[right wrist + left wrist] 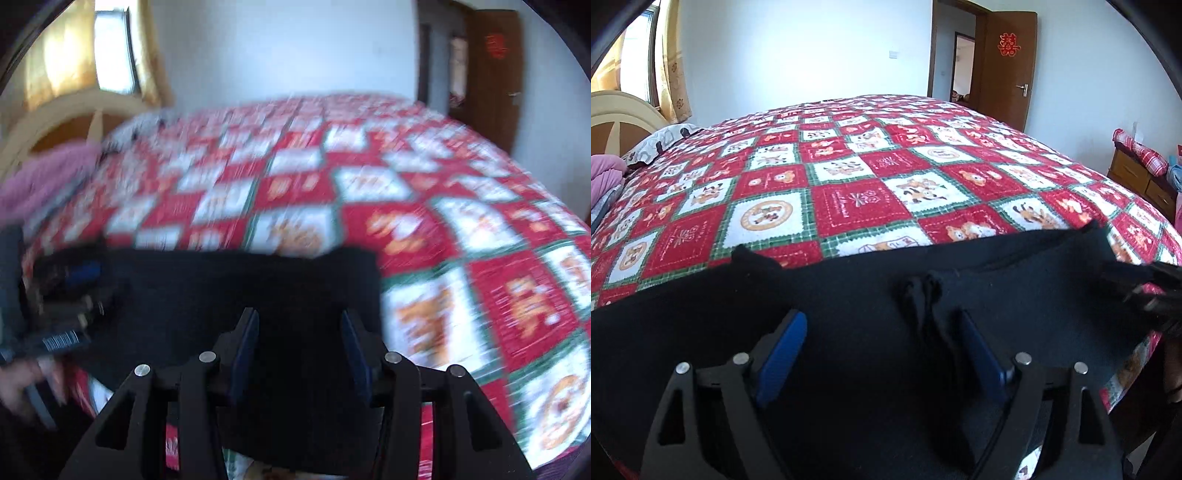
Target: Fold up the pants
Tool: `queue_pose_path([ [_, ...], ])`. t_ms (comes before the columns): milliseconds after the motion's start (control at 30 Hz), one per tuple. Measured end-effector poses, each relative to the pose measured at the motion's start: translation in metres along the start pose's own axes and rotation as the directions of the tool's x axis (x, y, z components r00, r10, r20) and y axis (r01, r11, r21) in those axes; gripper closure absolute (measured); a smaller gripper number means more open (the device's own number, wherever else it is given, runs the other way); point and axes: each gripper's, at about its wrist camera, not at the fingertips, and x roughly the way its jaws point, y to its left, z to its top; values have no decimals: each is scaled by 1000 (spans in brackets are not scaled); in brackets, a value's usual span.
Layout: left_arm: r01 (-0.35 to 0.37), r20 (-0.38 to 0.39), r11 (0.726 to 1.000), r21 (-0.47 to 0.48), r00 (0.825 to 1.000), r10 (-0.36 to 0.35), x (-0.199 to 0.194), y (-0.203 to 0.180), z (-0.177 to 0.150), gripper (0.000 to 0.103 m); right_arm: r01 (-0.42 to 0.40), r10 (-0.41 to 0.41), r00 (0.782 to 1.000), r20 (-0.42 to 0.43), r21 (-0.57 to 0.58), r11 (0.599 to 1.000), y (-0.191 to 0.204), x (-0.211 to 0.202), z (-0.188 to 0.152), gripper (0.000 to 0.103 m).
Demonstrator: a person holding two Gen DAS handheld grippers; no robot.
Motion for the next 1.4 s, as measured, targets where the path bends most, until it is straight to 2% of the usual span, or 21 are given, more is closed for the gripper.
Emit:
queue_pose_path([
  [33, 3, -1, 1000, -1, 1000, -3, -1, 0, 0, 15, 42, -42, 999, -7, -47, 998, 6, 7, -4, 54],
  [100, 7, -2, 1000, -4, 1000, -7, -2, 1, -1, 15, 61, -60, 998, 15, -83, 995, 10, 5, -7, 54],
  [267, 22, -10, 1000, -6, 1000, -22, -7, 3, -1, 15, 18, -18, 995, 95, 2, 1000, 0, -21, 1, 53],
  [367, 26, -12, 1000, -1, 1000, -26, -12, 6, -3, 15, 39, -36, 988, 150, -16, 999, 5, -30, 2, 51],
  [467, 22, -14, 1000, -7, 1000, -22, -17, 14, -5, 15, 48, -43, 984, 171, -29, 998, 13, -32, 1, 51],
  [567, -12, 9, 1000, -1, 1000, 12, -31, 29, -7, 15, 47, -41, 980, 197, -29, 998, 16, -36, 0, 51],
  [633, -58, 12, 998, -2, 998, 58, -41, 49, -11, 15, 55, -48, 975, 217, -25, 998, 15, -40, 1, 51],
  [800, -148, 1, 986, -77, 989, 148, -67, 116, -28, 15, 47, -50, 967, 251, 20, 999, 8, -47, 2, 50],
  [933, -255, -30, 950, -182, 967, 253, -91, 185, -49, 14, 54, -58, 967, 249, 25, 998, 7, -46, 3, 49],
  [1033, -297, -36, 917, -267, 954, 298, -104, 225, -62, 14, 55, -58, 970, 237, 22, 998, 9, -44, 1, 49],
  [1133, -279, -33, 900, -336, 958, 285, -107, 252, -73, 14, 59, -59, 970, 234, 6, 998, 15, -43, -1, 49],
  [1267, -189, -35, 871, -454, 980, 195, -97, 273, -94, 14, 68, -60, 969, 239, -25, 997, 23, -43, -4, 49],
  [1333, -165, -36, 868, -468, 985, 168, -94, 272, -100, 16, 73, -62, 969, 240, -37, 997, 27, -44, -5, 49],
  [1400, -168, -18, 877, -450, 984, 180, -94, 267, -101, 20, 79, -64, 969, 239, -52, 996, 30, -44, -7, 49],
])
